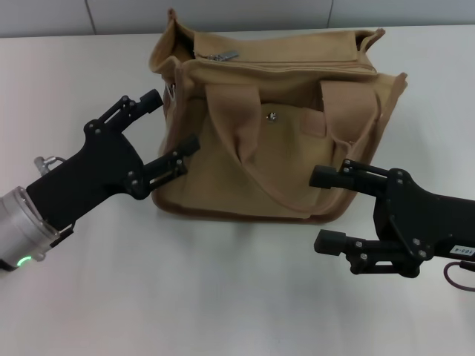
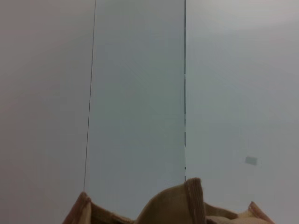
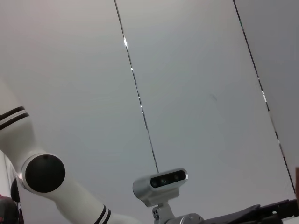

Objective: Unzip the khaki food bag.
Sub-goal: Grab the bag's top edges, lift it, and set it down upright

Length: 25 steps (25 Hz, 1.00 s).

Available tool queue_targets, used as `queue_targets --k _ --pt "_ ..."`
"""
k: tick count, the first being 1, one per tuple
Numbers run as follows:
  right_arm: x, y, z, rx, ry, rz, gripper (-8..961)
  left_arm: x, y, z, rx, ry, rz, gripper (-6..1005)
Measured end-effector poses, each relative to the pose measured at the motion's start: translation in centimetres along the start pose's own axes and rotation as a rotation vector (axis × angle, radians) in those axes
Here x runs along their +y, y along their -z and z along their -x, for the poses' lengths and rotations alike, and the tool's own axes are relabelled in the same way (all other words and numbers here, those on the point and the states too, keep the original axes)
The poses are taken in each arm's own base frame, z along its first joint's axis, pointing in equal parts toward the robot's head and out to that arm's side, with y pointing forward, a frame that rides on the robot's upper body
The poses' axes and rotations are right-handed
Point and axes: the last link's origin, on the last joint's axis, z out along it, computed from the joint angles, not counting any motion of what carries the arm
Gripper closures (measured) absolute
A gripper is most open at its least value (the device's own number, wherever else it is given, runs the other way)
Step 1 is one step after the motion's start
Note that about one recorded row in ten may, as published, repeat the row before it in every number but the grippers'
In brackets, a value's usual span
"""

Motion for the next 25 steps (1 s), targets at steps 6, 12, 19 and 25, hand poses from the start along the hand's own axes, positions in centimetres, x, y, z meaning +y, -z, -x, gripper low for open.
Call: queue_targets --k 6,12,19,25 --pt "0.1 0.1 0.1 -0.010 0.002 0.004 128 0.3 -1.1 0.4 0.006 -0.031 -0.002 288" --pt "0.2 0.2 0.1 -0.012 0.000 0.001 128 0.4 -1.8 0.8 -0.002 -0.068 -0.019 306" --pt "0.4 0.4 0.2 -0.031 0.007 -0.004 128 0.0 -2.0 0.8 -0.007 -0.092 -0.030 370" --pt "0.6 0.6 0.3 -0.047 0.035 -0.002 127 -0.3 -2.0 0.5 -0.001 -0.123 -0.036 513"
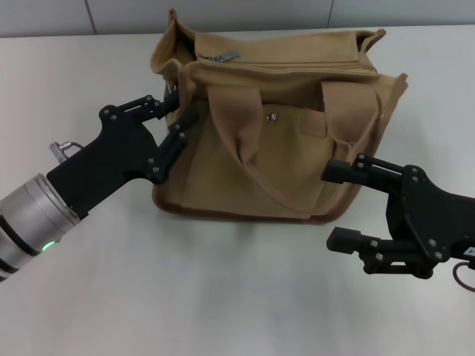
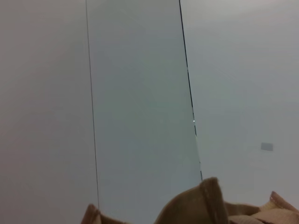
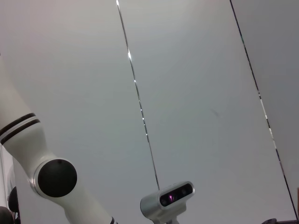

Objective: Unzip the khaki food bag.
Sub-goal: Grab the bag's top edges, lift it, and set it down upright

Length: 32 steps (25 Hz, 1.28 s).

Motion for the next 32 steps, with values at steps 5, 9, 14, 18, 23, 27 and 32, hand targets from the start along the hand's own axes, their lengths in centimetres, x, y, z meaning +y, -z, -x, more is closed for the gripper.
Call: queue_targets --k 5,9,14,18,23,27,32 --pt "0.2 0.1 -0.1 -0.005 0.002 -0.004 127 0.1 0.1 -0.2 0.013 -0.048 0.003 758" --pt "0.2 0.1 -0.1 -0.008 0.004 -0.008 127 0.0 0.2 -0.2 0.015 -0.049 -0.004 888" --pt "-0.1 0.8 0.9 -0.073 0.034 -0.053 128 -0.8 0.5 -0.6 0.038 -0.046 -0.049 922" --pt "-0.2 1.3 0.9 -0.099 0.056 -0.104 128 -1.2 0.7 -1.1 0.065 -0.056 -0.074 927" --pt "-0.7 1.9 1.1 -0.167 0.047 -0.198 127 -3.3 0.9 -2.2 0.092 -0.080 -0.129 945" --pt "-1.2 2.4 1.2 -0.195 0.011 -0.254 127 -5.7 0.7 -3.2 0.098 -0.119 -0.196 959" --pt "-1.4 2.3 1.3 -0.201 -0.010 -0.255 128 -7.0 0.5 -4.5 0.108 -0.095 -0.178 969"
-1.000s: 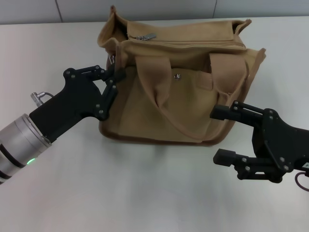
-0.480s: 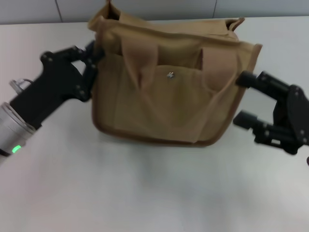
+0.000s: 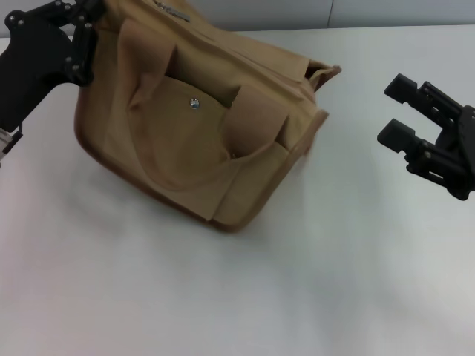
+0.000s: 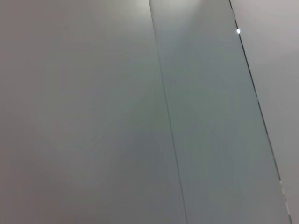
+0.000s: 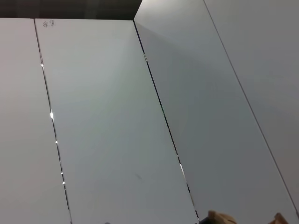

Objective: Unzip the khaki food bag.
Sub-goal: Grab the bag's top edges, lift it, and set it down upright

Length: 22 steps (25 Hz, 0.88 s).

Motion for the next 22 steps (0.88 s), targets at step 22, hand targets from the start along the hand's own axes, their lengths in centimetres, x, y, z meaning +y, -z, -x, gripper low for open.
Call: queue_targets --k 22 --pt "-2.8 -1.3 0.3 -0.023 0.014 -0.133 127 2.9 -1.9 -0.9 0.072 -0.010 0.190 970"
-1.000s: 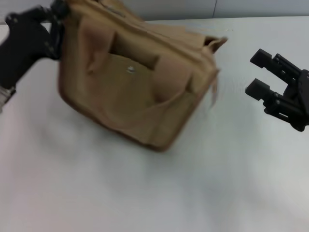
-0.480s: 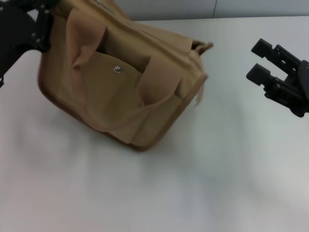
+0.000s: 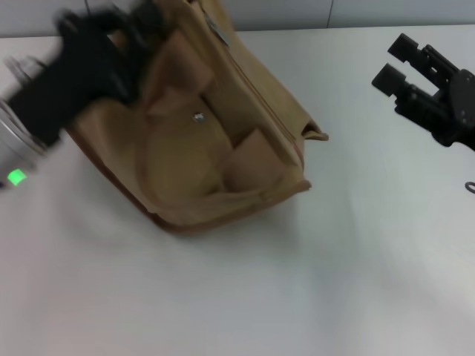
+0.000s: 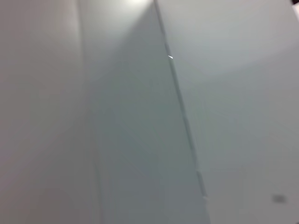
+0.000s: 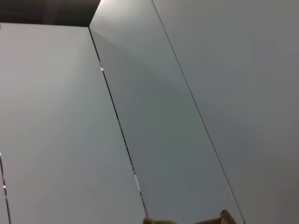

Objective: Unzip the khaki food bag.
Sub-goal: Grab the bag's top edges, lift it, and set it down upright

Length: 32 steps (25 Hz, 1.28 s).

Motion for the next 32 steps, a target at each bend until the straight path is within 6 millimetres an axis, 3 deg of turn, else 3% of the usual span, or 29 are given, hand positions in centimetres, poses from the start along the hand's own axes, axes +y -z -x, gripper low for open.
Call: queue_targets --k 5,6,11,18,21,28,32 --pt "1.1 0.6 -2.1 -0.008 0.190 -0.047 127 4.1 -0.4 2.3 -0.033 0.053 0.064 970" --pt "1.4 1.2 -3.0 -0.013 0.289 -0.102 127 4.4 -0.4 2.4 -0.035 0.063 0.066 970" --pt "1.8 1.9 -3.8 -0.039 0.463 -0.208 128 6.0 -0.4 2.4 -0.016 0.120 0.116 969" --pt "2.5 1.8 -4.8 -0.047 0.617 -0.296 128 7.1 -0.9 2.0 0.022 0.185 0.147 969" --pt "3.4 0.8 -6.5 0.002 0.725 -0.326 128 7.4 -1.2 2.3 0.012 0.200 0.148 969" --pt "4.3 -0.3 -8.7 0.099 0.820 -0.386 127 7.6 -1.5 2.8 -0.024 0.205 0.164 971" --pt "4.3 -0.9 -8.9 0.112 0.837 -0.407 127 7.8 -1.5 2.9 -0.030 0.210 0.166 973"
